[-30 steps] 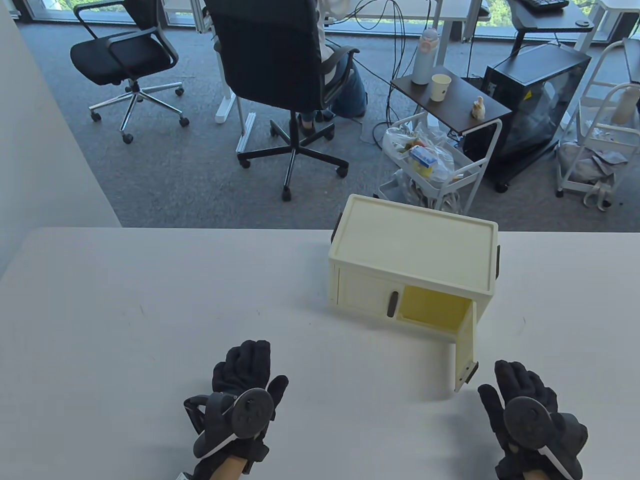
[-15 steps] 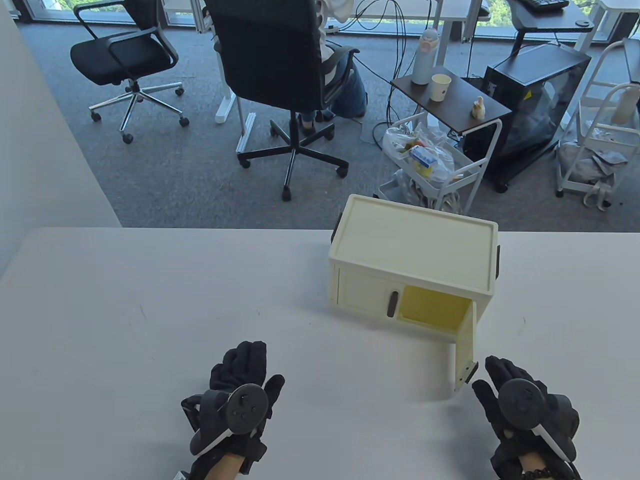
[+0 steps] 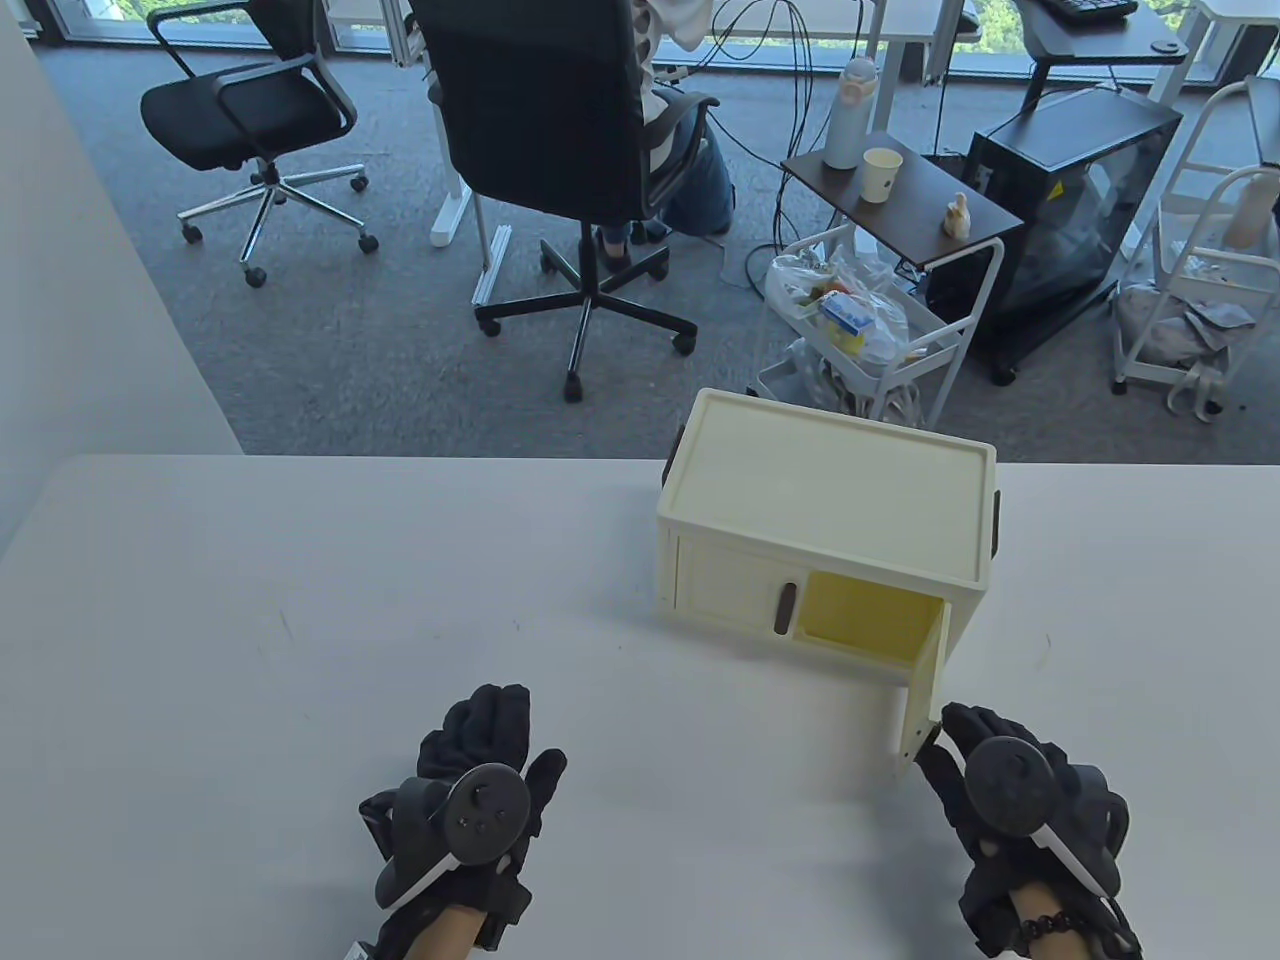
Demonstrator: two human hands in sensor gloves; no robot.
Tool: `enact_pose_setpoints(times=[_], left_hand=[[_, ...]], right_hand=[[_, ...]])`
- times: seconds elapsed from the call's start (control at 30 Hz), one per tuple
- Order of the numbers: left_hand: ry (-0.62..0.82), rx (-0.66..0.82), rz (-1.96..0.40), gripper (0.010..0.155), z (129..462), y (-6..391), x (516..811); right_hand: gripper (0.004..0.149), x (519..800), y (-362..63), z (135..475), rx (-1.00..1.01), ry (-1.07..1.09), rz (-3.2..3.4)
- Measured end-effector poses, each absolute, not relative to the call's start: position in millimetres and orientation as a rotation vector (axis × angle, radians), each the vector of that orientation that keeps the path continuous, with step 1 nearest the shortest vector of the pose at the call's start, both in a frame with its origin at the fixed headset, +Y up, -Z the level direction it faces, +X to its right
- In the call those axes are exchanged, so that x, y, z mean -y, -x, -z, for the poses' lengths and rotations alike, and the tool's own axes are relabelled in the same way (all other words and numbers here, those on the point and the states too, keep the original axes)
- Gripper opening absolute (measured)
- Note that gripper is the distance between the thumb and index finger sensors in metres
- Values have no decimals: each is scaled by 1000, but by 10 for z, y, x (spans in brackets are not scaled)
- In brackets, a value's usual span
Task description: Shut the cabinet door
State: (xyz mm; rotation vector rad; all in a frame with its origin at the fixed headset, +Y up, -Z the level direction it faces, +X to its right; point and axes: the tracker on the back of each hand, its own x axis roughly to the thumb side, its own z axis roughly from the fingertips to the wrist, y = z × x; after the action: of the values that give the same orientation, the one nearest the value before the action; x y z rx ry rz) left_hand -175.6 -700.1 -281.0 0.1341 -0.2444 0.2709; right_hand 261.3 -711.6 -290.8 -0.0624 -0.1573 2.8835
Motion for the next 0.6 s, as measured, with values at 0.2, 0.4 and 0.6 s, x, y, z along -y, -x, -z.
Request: enact_pose_setpoints(times=[0.2, 0.4, 0.6], left_hand=[[-133, 240, -289, 72, 2819, 1785, 6997], [-120, 238, -307, 72, 2829, 1796, 7013], [-112, 240, -321, 72, 2838, 1799, 7016]], right_hand=[[59, 7087, -2438, 2986, 149, 45, -2903], [58, 7097, -2232, 3118, 140, 38, -2911], [58, 7113, -2042, 3286, 127, 60, -2897]])
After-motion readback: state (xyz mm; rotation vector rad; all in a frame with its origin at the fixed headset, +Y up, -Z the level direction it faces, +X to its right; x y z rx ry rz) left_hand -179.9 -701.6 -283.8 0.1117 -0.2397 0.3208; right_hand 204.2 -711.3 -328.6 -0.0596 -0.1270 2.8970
